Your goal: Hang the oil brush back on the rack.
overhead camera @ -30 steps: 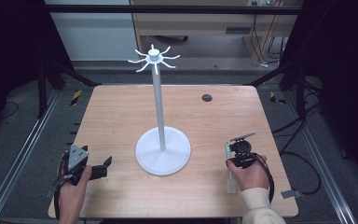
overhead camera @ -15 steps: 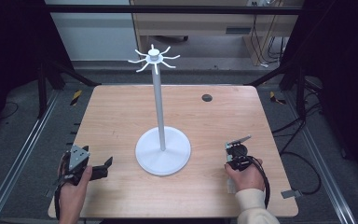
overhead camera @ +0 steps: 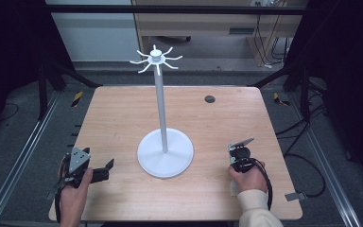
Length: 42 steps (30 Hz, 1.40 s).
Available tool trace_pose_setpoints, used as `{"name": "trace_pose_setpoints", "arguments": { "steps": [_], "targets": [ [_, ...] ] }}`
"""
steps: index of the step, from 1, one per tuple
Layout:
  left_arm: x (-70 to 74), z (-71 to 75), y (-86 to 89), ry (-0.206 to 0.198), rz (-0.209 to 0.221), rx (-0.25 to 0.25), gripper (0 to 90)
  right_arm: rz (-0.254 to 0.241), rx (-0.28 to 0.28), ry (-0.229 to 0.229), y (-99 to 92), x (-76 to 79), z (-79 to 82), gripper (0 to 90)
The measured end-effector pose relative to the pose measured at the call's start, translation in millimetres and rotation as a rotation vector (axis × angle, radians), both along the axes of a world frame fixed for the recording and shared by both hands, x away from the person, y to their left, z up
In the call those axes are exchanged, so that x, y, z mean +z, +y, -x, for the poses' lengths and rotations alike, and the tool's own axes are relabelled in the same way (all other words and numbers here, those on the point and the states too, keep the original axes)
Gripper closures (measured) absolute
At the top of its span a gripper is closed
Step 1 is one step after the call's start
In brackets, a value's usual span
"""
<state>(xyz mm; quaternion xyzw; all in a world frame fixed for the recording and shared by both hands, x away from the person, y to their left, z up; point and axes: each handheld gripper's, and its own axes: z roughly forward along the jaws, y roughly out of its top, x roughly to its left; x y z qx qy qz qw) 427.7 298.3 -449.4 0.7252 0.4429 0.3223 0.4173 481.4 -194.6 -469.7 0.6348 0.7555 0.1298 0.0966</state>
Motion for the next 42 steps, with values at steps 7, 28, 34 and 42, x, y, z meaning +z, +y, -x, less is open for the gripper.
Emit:
{"name": "trace_pose_setpoints", "arguments": {
  "steps": [7, 28, 34, 42],
  "targets": [
    [-0.3, 0.2, -1.6, 0.001, -0.002, -0.008, 1.8, -0.015, -0.004, 0.007, -1.3, 0.2, -1.4, 78.7],
    [-1.3, -0.6, -4.0, -0.005, -0.015, -0.016, 1.8, -0.043, 0.108, -0.097, 0.3, 11.6, -6.5, 82.7],
    [-1.2, 0.8, -1.6, -0.007, -0.002, 0.001, 1.8, -0.098, 0.123, -0.122, -3.5, 16.5, -14.5, 82.8],
    [-1.2, 0.9, -1.3, -0.008, -0.003, 0.002, 1.7, -0.15, 0.128, -0.16, -9.0, 23.3, -14.1, 82.9]
  ]
}}
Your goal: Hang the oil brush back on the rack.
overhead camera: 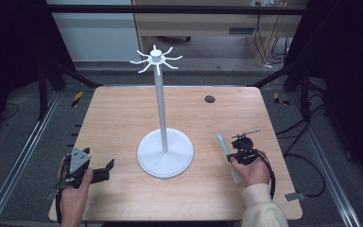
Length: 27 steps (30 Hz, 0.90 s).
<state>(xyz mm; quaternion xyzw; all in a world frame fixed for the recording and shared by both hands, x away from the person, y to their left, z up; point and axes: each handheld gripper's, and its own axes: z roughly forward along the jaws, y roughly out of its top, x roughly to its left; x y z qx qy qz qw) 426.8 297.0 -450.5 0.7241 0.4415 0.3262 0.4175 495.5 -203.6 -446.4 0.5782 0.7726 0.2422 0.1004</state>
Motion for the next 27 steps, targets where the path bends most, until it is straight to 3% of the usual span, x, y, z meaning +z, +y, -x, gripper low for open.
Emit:
{"name": "trace_pose_setpoints", "arguments": {
  "steps": [2, 4, 5, 10, 16, 19, 22, 27],
  "targets": [
    [0.5, 0.2, -0.2, -0.003, -0.003, -0.001, 1.7, -0.027, 0.019, -0.04, 1.0, 4.6, 3.3, 82.9],
    [0.5, 0.2, 0.0, -0.003, -0.003, 0.0, 1.7, -0.03, 0.022, -0.05, 1.6, 5.8, 4.1, 82.9],
    [0.5, 0.0, 0.3, -0.005, -0.002, 0.0, 1.7, -0.039, 0.044, -0.082, 4.0, 8.8, 5.5, 82.9],
    [0.9, -0.5, 2.5, -0.007, -0.008, 0.004, 1.7, -0.075, 0.1, -0.135, 12.6, 15.3, 5.0, 82.9],
    [0.0, -0.5, 6.5, 0.005, 0.01, 0.024, 1.7, -0.1, 0.153, -0.161, 26.2, 24.3, -2.5, 82.9],
    [1.7, 3.2, 11.9, -0.002, 0.045, 0.066, 1.7, -0.101, 0.182, -0.18, 33.7, 27.9, -9.9, 82.9],
    [0.4, 5.4, 14.1, 0.002, 0.015, 0.064, 1.6, -0.118, 0.202, -0.209, 38.2, 32.9, -13.8, 82.9],
    [-6.0, 11.8, 18.2, 0.036, 0.053, 0.066, 1.6, -0.136, 0.213, -0.251, 41.9, 41.7, -15.8, 82.9]
  ]
}}
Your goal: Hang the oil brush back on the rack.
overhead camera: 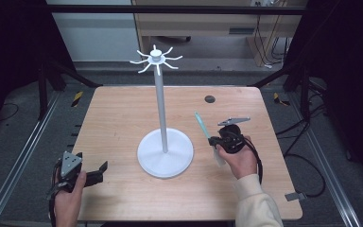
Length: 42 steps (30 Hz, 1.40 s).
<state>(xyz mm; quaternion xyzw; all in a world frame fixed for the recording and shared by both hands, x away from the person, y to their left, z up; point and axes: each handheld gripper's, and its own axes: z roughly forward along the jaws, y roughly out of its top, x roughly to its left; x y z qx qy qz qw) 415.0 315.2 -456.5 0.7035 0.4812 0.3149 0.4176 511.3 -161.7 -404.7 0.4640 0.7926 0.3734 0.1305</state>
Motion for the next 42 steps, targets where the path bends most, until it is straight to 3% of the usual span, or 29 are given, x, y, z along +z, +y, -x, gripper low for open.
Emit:
{"name": "trace_pose_setpoints", "arguments": {
  "steps": [7, 12, 19, 26, 30, 42],
  "targets": [
    [7.2, 0.8, -2.5, -0.038, -0.001, -0.012, 1.6, -0.043, 0.005, -0.032, 0.6, 4.8, -2.4, 82.9],
    [6.4, -0.6, -3.4, -0.029, -0.001, -0.028, 1.6, -0.065, 0.012, -0.062, 4.2, 13.7, -0.1, 82.9],
    [6.1, -1.7, -5.2, -0.026, -0.008, -0.037, 1.6, -0.082, 0.039, -0.144, 8.2, 39.0, 3.5, 82.8],
    [7.3, 0.4, -5.4, -0.028, -0.009, -0.035, 1.6, -0.092, 0.059, -0.168, 11.9, 51.1, 2.2, 82.9],
    [5.7, -4.0, -10.3, -0.021, -0.033, -0.056, 1.6, -0.115, 0.061, -0.199, 13.2, 58.0, 3.3, 82.8],
    [5.2, -5.7, -14.3, -0.022, -0.037, -0.075, 1.6, -0.137, 0.077, -0.296, 15.3, 83.8, 20.8, 82.8]
  ]
}}
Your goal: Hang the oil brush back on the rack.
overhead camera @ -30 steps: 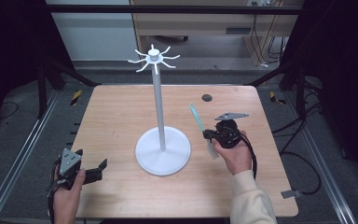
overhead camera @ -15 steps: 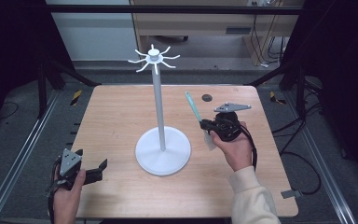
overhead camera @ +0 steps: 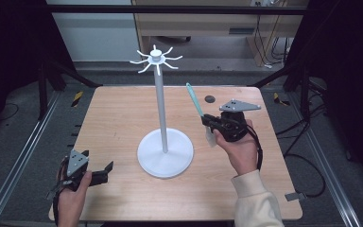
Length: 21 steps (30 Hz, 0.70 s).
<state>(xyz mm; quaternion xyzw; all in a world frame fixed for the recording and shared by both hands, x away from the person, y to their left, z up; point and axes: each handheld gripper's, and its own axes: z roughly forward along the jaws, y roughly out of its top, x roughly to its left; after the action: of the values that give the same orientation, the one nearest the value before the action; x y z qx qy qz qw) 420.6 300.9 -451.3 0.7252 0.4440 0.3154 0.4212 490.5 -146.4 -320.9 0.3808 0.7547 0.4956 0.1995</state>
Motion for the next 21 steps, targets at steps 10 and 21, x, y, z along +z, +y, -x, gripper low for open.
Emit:
{"name": "trace_pose_setpoints", "arguments": {
  "steps": [10, 21],
  "targets": [
    [0.3, -0.3, -0.4, 0.001, -0.002, -0.002, 1.6, -0.029, -0.007, -0.046, -5.2, 14.9, 9.7, 82.8],
    [-0.7, -0.9, -4.1, 0.008, -0.004, -0.017, 1.6, -0.063, -0.009, -0.092, -10.6, 28.4, 21.3, 82.8]
  ]
}}
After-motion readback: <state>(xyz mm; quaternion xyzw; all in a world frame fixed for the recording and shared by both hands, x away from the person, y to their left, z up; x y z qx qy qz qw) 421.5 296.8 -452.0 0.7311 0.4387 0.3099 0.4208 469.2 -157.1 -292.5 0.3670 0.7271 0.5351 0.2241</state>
